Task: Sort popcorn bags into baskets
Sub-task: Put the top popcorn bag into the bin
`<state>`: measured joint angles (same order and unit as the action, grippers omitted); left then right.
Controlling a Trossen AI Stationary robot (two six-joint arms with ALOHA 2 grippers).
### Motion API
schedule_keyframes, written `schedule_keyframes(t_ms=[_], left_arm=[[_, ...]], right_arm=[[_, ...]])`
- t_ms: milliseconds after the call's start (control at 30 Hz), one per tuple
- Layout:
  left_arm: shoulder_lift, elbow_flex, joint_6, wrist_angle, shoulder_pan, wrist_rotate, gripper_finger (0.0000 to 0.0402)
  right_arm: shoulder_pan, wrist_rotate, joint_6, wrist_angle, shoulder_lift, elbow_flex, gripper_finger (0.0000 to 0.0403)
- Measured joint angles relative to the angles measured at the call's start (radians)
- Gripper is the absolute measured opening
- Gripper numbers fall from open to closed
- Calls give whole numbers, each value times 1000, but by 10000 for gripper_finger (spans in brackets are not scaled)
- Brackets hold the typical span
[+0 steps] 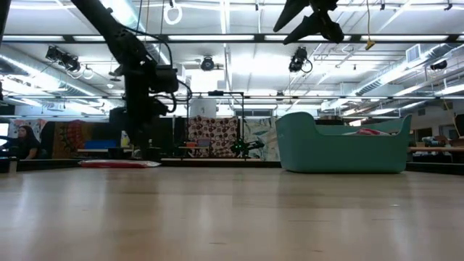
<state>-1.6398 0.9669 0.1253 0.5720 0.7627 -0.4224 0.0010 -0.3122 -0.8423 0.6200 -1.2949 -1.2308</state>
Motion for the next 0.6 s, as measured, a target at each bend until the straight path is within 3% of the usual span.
schedule_keyframes(t_ms=[200,300,533,600], left_arm=[[-23,-107,86,-106,89,-18,176],[-39,-116,103,-126,80,-22,173],[-37,-111,178,-68,26,279,171],[-35,-111,177,-67,-19,431,171]], right_arm=[[18,1,8,56,0,0,158],[18,24,9,76,1,0,158],[-8,72,88,72,16,0,158],[-26,72,110,64,18,0,158]])
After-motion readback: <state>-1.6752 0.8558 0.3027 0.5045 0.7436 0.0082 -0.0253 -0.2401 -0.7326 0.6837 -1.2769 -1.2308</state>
